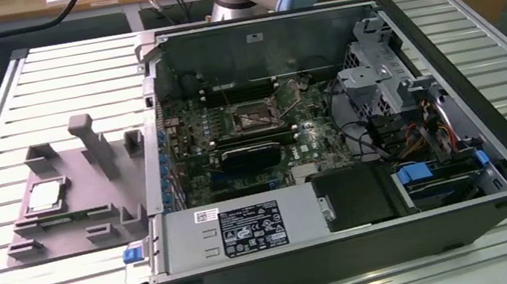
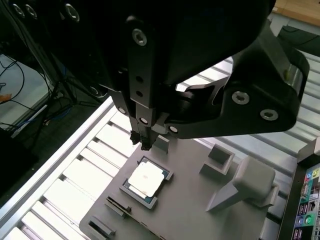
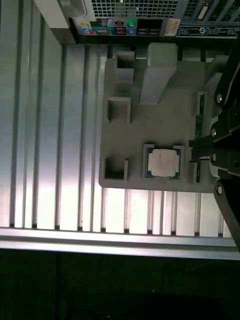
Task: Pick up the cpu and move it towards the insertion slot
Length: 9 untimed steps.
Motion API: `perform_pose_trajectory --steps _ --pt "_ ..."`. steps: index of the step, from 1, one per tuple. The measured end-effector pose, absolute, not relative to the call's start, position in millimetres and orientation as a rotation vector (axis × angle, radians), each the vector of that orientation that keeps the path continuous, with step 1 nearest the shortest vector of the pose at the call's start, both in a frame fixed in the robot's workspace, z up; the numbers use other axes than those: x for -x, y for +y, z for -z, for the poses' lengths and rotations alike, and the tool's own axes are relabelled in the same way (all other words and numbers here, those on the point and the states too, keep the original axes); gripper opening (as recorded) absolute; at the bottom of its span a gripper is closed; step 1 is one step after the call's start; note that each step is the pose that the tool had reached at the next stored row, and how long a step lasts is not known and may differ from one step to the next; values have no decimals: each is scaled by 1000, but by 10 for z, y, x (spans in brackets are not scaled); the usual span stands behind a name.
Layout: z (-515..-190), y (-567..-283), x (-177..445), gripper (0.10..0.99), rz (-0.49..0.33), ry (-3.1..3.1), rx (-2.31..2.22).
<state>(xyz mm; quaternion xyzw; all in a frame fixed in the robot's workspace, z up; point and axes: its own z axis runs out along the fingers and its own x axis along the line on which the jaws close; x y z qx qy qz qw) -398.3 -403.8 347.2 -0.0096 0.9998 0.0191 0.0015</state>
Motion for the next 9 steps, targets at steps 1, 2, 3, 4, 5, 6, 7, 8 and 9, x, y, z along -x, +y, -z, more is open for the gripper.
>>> perform_pose_trajectory --steps 1,2,3,4,5,6,7,8,9 --pt "-3453 -4038 3983 102 -60 3137 30" --pt "-3435 -4039 3984 102 -60 3137 30" --pt "-3416 -4040 3984 102 -60 3136 30" --pt "-3398 -4040 3984 102 -60 3136 30" --pt "-3381 -4041 3984 102 -60 3136 30" --pt "-3362 -4041 3984 102 -60 3135 30" --pt "-3344 -4041 3985 102 -60 3135 30" --pt "-3325 -4041 3986 102 -60 3135 30" --pt "-3307 -4041 3987 102 -60 3135 30"
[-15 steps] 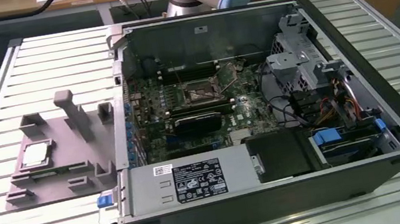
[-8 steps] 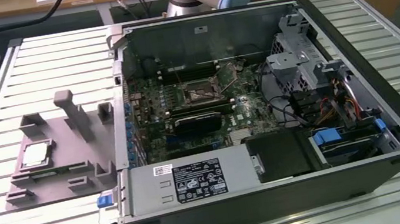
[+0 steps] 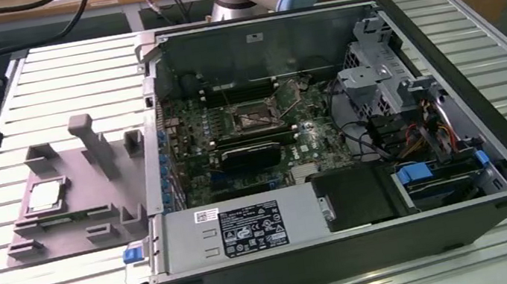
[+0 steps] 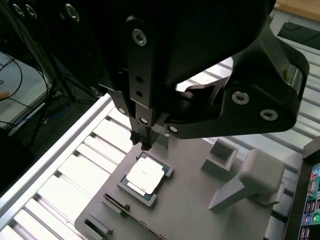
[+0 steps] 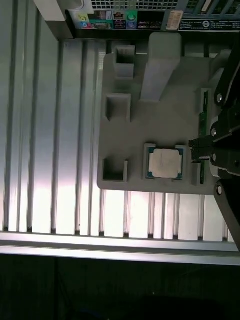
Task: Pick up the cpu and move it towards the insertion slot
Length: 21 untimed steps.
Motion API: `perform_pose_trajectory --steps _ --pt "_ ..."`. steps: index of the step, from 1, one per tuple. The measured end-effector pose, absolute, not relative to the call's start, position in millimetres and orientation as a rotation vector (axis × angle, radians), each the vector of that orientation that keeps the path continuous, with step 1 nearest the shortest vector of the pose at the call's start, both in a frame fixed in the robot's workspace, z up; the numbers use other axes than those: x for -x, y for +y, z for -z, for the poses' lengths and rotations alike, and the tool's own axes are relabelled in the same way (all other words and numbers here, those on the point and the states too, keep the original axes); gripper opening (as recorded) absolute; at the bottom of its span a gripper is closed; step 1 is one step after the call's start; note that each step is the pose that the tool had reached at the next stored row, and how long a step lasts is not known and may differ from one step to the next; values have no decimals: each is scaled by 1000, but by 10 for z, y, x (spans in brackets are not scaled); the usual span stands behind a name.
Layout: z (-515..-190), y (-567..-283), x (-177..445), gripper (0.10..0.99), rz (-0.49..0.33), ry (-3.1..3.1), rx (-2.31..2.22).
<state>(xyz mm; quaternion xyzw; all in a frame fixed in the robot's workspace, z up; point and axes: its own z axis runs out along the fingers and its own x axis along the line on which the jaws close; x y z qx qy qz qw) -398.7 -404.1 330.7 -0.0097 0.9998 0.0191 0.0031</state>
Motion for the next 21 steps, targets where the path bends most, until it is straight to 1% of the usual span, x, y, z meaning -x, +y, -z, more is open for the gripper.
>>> perform_pose_trajectory --steps 21 --pt "-2954 -4041 4022 102 -54 3131 30"
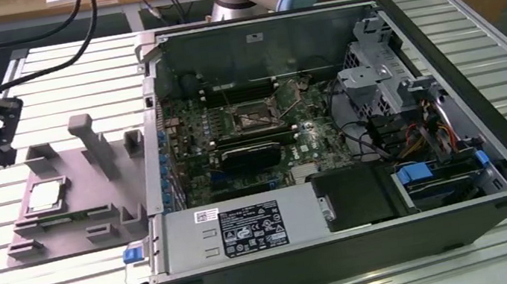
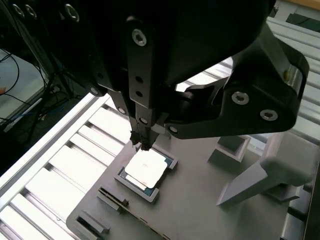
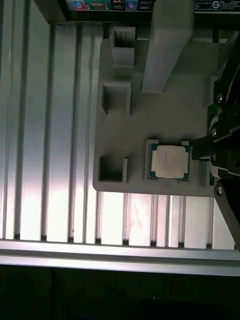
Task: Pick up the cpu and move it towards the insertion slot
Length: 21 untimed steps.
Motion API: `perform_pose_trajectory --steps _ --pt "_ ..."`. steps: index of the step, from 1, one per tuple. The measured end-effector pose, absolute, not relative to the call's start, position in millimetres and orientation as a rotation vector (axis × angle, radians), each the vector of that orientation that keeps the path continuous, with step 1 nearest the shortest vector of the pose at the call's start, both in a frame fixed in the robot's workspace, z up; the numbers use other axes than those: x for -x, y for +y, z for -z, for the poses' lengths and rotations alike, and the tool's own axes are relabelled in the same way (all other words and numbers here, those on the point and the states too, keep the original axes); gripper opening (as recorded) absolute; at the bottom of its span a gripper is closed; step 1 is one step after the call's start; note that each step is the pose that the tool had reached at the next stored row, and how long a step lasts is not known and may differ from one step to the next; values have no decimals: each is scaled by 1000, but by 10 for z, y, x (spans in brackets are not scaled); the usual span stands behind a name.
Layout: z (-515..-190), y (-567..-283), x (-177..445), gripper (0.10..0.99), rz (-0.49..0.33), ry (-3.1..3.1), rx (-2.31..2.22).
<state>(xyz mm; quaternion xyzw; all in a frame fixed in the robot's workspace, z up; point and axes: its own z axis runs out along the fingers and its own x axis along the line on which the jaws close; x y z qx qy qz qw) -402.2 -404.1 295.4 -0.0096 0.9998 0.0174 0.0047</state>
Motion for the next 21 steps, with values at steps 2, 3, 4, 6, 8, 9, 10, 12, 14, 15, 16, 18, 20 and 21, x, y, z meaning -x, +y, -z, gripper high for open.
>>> perform_pose_trajectory --steps 2,3,4,6,8,9,10,12,14,15,16,18,20,21 --pt "-2916 -4041 4024 102 -52 3132 30" --pt "-2898 -4041 4025 102 -51 3132 30" --pt "-2881 -4041 4026 102 -51 3132 30" --pt "-2845 -4041 4028 102 -50 3132 30" --pt "-2808 -4041 4029 102 -48 3132 30" --pt "-2790 -4041 4029 102 -47 3132 29" --pt "-2772 -4041 4029 102 -46 3132 29" --pt "-2734 -4041 4029 102 -45 3132 29" --pt "-2699 -4041 4029 102 -45 3132 29" --pt "-2680 -4041 4029 102 -45 3132 29" --pt "-2662 -4041 4029 102 -45 3132 29" --pt "-2627 -4041 4029 102 -43 3132 29" --pt "-2590 -4041 4029 102 -42 3132 29" --pt "-2571 -4041 4030 102 -42 3132 29"
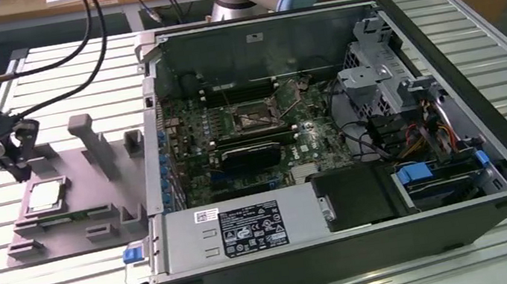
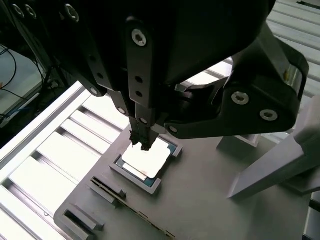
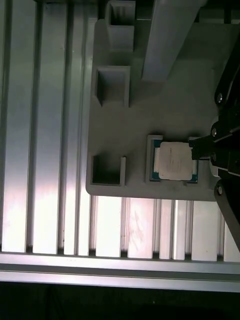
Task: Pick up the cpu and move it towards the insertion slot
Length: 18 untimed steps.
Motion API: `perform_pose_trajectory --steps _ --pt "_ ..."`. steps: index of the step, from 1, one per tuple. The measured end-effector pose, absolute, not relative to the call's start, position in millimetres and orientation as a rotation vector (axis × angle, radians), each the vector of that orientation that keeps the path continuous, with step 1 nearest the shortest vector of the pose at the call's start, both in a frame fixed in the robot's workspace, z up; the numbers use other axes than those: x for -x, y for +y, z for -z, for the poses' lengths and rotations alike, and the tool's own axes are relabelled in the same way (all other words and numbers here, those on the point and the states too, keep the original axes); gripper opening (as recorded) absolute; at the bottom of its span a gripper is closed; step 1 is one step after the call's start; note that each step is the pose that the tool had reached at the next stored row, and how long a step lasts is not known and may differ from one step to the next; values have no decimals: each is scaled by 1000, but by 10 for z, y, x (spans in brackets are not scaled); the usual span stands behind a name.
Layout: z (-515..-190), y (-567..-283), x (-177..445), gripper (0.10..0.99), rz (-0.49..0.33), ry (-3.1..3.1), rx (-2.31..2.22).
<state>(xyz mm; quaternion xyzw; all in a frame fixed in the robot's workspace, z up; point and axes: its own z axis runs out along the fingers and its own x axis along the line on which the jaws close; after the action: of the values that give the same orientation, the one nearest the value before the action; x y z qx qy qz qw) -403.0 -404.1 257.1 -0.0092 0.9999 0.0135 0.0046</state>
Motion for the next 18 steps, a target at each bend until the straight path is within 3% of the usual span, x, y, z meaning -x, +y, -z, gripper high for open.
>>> perform_pose_trajectory --steps 18 --pt "-2243 -4041 4107 102 -42 3125 28"
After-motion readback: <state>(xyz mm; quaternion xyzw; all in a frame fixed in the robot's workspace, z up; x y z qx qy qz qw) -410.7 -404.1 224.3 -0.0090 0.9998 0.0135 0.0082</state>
